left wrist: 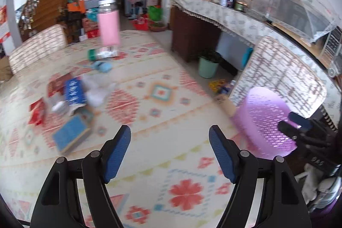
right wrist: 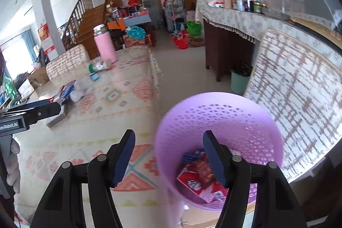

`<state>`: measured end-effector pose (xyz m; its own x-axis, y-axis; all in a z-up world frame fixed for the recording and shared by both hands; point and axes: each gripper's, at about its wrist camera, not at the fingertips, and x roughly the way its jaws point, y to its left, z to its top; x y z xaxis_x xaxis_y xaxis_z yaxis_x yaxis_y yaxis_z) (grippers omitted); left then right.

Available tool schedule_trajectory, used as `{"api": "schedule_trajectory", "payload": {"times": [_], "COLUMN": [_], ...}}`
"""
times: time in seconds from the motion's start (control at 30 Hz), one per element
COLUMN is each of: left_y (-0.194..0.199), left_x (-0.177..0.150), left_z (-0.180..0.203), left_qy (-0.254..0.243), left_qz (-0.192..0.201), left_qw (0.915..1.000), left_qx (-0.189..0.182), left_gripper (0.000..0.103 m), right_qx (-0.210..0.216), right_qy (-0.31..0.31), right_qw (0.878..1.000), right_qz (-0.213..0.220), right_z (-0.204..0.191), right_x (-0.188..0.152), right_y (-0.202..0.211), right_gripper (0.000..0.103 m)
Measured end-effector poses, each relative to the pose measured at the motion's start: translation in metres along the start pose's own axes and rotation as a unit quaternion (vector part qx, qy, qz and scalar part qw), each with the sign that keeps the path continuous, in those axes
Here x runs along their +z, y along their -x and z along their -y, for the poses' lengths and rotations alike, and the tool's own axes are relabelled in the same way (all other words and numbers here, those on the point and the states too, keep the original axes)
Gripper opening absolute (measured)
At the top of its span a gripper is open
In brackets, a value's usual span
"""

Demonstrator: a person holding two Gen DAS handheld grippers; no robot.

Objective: Collect trash
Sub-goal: 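Move both open tools back toward the table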

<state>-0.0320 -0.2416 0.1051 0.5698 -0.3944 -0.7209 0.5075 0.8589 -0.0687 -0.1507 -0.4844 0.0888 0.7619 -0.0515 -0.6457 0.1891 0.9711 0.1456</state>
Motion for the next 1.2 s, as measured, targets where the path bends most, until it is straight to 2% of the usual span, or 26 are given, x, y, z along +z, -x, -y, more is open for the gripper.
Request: {"api": "schedule_trajectory", "payload": {"times": [0.2, 0.53, 0.93, 1.2], "left_y": [0.019, 0.05, 0.063, 0.058], "left_x": [-0.017, -0.032, -0.045, -0.044], "left_z": [-0.036, -0.088, -0.153, -0.192], "left_qy": [-0.008, -0.003, 0.028, 0.044], "left_qz": [0.023, 0.053, 0.048, 0.033], "left_qw": [0.998, 0.9937, 0.9898, 0.9862], "left_qx": [0.059, 0.099, 0.131, 0.156], "left_gripper": [0.075, 0.075, 0.075, 0.075], "right_qx": [0.009, 0.029, 0.056, 0.074], "right_qy": [0.03, 0.077, 0.118, 0.133], "right_qw": [0.999, 0.997, 0.991, 0.988], "right_qz": [-0.003, -0.006, -0.017, -0.029], "right_z": [-0.048, -0.128, -0.205, -0.24], "right_x": [0.005, 0.01, 0.015, 0.022], "right_y": [-0.004, -0.013, -0.036, -0.062], "right_gripper": [0.07, 0.07, 0.07, 0.07]}}
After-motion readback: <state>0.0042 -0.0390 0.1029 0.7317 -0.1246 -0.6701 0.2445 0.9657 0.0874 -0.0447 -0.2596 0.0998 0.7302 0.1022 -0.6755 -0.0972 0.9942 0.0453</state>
